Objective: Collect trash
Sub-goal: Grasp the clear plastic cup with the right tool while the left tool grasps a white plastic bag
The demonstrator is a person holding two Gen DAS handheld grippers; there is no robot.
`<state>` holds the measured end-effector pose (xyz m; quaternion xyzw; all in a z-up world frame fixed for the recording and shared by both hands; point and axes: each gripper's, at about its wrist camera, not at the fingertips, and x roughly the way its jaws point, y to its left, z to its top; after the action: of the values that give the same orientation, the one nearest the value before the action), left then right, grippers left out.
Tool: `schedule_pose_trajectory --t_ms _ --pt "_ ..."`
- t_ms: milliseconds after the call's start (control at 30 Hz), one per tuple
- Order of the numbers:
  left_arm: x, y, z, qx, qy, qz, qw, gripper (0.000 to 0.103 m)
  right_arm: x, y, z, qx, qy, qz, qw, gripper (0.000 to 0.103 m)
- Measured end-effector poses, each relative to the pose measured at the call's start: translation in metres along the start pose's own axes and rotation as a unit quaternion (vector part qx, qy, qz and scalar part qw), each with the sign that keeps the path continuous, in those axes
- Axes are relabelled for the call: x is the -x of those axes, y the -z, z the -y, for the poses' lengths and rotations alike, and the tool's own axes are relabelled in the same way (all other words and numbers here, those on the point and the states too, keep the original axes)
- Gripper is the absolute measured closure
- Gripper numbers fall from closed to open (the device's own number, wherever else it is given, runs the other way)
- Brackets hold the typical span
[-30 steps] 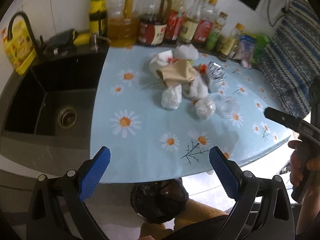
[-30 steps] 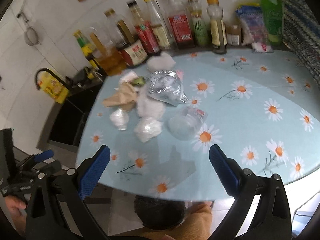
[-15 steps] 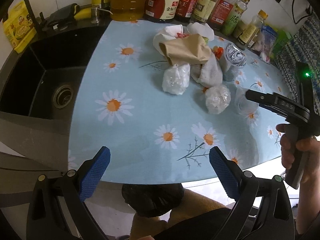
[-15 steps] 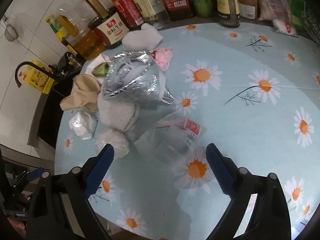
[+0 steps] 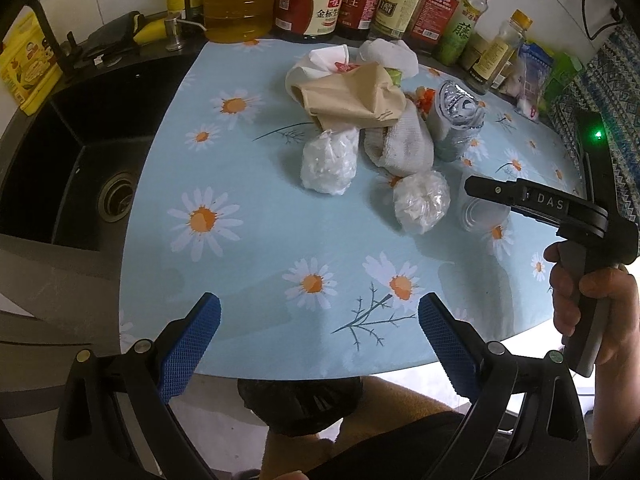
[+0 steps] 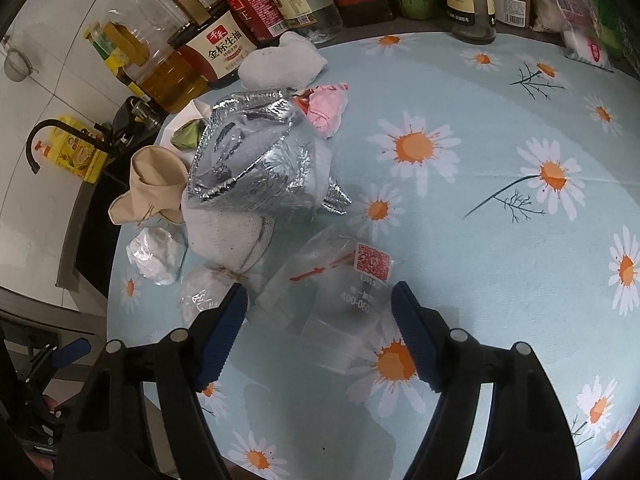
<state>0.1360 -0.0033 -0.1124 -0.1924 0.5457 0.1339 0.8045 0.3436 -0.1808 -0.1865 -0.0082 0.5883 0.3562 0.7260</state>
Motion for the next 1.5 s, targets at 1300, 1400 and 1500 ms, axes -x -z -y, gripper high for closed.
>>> schedule_pose_trajectory --t_ms 1300,1400,1500 --pt "-0.088 -0.064 0.095 -0.120 0.018 -0.020 0.9924 0.022 0.106 0.039 0.082 -0.079 -0.047 0.069 0.993 0.036" --pt "-0.095 -0.067 0.094 -0.114 0.010 -0.024 0.9931 0.034 0.107 0.044 0.085 -0.085 -0.048 0.069 0.993 0.036" --pt "-0.098 -0.068 0.091 -0.110 0.015 -0.028 0.9935 0.047 0.108 0.047 0.084 -0.087 -0.048 0.070 0.993 0.036"
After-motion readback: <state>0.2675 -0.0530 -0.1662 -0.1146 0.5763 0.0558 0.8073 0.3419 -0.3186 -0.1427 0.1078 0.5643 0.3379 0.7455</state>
